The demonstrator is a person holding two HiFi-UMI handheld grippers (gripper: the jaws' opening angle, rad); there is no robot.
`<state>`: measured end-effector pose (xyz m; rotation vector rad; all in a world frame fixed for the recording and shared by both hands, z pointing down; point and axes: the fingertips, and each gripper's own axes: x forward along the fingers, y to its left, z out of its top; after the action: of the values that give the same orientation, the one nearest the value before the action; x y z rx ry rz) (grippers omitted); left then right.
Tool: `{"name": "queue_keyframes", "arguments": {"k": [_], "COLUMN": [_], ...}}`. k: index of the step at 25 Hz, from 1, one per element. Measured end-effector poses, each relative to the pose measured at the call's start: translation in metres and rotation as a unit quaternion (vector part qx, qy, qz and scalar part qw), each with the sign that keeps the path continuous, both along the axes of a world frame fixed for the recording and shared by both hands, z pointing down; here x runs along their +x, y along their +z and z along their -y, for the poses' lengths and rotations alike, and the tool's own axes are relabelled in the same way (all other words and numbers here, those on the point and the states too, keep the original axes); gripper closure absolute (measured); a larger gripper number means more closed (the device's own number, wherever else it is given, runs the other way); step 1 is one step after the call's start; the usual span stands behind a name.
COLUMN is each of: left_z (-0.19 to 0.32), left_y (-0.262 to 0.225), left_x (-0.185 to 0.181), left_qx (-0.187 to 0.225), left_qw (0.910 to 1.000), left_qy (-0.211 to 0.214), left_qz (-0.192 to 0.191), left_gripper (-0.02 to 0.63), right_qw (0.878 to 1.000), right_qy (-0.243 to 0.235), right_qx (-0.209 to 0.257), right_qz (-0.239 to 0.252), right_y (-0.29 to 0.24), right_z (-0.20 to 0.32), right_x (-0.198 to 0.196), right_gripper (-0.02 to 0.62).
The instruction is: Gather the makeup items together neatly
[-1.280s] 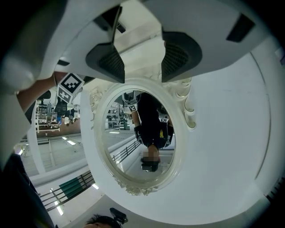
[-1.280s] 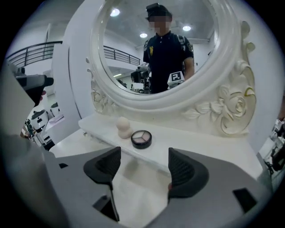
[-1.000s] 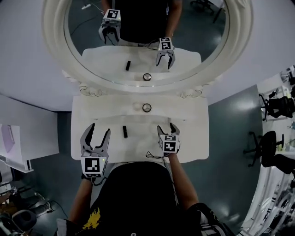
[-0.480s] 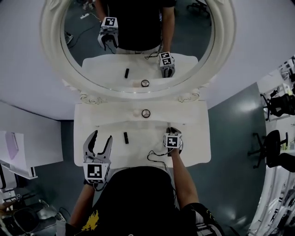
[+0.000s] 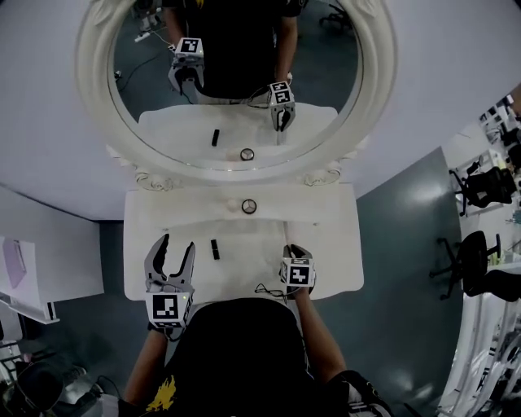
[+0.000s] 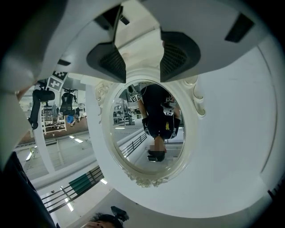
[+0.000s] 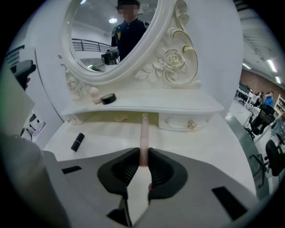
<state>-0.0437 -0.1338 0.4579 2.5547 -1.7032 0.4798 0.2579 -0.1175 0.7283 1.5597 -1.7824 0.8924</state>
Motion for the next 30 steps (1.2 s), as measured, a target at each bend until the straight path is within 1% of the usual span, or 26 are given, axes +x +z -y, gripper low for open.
{"name": "queue_keyframes", "arguments": {"k": [4, 8, 13, 18, 23, 27, 30], "left_z": [-0.008, -0.015, -0.019, -0.011, 0.005, 0.01, 0.013], "left_y": [0.003, 0.008, 0.011, 0.013, 0.008, 0.01, 0.014], "left_x": [0.0, -0.009, -0.015, -0.013, -0.007, -0.007, -0.002], "left_qx": [0.003, 0.0, 0.002, 0.0, 0.008, -0.002, -0.012], "left_qw": [1.0, 0.9998, 0.9993, 0.9994, 0.9995, 0.9994, 0.9996], "left_qy": [-0.003, -0.015, -0.032, -0.03, -0.025, -0.028, -0.018], "left_qz": [-0.007, -0.015, -0.02, -0.019, -0.019, -0.022, -0.021], "left_gripper": [0.359, 0.359, 0.359, 0.359, 0.359, 0.359, 0.36], "right_qw": [0.999, 0.998, 0.996, 0.993, 0.992, 0.992, 0.993], "right_qy": [-0.001, 0.0, -0.008, -0.004, -0.01, -0.009, -0.01], "right_qx": [0.024, 0.053, 0.081, 0.105, 0.117, 0.109, 0.104], "right_qz": [0.027, 0.037, 0.041, 0.048, 0.052, 0.059, 0.057], "right_y": [-0.031, -0.058, -0.078, -0.099, -0.109, -0.104, -0.1], "right_z": [-0.015, -0.016, 0.012, 0.051, 0.084, 0.095, 0.102], "right_x": [-0.009, -0.018, -0.022, -0.028, -0.038, -0.046, -0.054], "right_gripper": [0.515, 0.515, 0.515, 0.515, 0.515, 0.515, 0.515]}}
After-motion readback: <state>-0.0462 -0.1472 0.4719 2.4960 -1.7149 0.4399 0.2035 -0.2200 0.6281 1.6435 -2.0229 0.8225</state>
